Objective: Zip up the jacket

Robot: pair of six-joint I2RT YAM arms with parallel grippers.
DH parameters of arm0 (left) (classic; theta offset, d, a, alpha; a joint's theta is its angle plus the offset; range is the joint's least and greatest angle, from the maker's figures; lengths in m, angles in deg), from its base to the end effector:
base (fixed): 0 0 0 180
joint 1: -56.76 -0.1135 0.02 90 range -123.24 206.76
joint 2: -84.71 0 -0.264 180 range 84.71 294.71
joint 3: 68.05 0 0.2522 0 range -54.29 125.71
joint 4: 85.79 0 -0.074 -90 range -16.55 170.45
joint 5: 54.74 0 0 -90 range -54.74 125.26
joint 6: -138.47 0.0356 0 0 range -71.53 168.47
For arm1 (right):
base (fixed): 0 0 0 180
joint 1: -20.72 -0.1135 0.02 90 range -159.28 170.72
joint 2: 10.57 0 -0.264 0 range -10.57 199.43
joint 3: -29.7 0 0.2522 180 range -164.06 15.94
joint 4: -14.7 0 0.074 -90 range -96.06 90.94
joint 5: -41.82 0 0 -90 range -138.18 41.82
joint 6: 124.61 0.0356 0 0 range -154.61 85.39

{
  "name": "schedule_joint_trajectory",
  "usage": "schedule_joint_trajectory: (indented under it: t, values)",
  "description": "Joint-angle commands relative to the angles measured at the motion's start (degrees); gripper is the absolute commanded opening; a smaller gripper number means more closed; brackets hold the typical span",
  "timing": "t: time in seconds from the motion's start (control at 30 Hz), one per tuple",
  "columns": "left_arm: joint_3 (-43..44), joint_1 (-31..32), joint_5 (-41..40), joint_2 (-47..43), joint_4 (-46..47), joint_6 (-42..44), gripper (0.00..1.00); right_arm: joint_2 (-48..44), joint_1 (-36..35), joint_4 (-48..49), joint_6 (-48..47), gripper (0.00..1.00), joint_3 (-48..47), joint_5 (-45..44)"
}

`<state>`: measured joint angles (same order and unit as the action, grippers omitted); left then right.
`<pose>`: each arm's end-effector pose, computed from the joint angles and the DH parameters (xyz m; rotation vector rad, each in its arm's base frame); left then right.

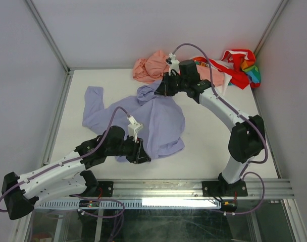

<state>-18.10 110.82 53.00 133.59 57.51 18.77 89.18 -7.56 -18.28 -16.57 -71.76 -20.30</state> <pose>0.1005 -0.1572 0.2542 0.6943 2.3052 -1.1016 0.3505 0.2075 0.3265 -0.4991 2.1498 0.9825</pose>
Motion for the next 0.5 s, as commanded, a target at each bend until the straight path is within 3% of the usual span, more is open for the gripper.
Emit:
schedule_joint_trajectory:
  t: [0.0, 0.1, 0.23, 0.47]
  values:
    - [4.5, -0.2, -7.3, -2.1, -1.3, -2.7, 0.38, -7.2, -2.4, 5.6, -0.2, 0.00, 5.4, 3.4]
    - [8.6, -4.8, -9.9, 0.6, -0.2, -4.7, 0.47, -11.8, -4.4, 6.0, 0.5, 0.00, 9.2, 3.1]
    - [9.6, -13.1, -8.3, 3.5, 7.8, -8.4, 0.49, -16.4, -6.1, 8.7, 2.9, 0.00, 13.6, 3.3]
    - [11.4, -15.0, -8.8, 14.1, 21.6, -10.4, 0.54, -20.2, -8.0, 11.2, 6.4, 0.00, 16.7, 3.3]
